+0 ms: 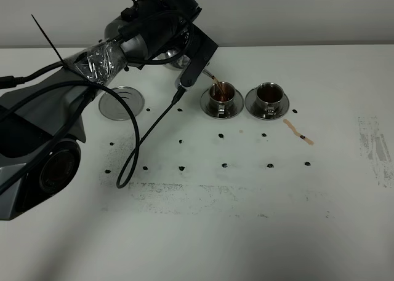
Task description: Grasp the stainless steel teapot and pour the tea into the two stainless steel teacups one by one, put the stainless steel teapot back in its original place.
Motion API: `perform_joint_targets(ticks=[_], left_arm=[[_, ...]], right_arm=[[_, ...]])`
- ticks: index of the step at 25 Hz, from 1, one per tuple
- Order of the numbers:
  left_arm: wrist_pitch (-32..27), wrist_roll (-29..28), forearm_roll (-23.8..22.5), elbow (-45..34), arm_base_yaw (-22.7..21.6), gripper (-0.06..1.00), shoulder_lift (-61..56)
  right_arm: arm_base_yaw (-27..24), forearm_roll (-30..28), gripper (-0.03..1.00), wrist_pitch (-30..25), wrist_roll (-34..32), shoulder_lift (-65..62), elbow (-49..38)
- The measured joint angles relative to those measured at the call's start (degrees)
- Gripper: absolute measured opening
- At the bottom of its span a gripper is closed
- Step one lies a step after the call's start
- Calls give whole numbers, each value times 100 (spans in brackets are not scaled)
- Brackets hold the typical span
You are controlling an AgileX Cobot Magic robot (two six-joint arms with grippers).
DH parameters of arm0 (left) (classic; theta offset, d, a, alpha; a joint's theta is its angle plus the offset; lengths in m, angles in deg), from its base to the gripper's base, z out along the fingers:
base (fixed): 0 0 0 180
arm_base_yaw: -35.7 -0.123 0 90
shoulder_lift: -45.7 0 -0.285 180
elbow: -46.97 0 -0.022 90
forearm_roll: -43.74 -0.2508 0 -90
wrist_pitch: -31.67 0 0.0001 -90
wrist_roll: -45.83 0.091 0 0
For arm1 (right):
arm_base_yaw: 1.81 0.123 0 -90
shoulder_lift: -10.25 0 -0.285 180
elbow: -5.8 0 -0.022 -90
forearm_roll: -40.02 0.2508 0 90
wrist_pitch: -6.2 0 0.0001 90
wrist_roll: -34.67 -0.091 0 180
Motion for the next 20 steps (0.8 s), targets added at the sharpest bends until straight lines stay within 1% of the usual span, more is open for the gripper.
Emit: perform_joint_targets(ticks=[6, 20], left_arm=[[46, 57, -191, 0, 50, 20, 15], [88, 282, -200, 0, 77, 20, 97]], right_arm=[[0, 0, 47, 0, 0, 0, 0], [0, 0, 47, 0, 0, 0, 0]])
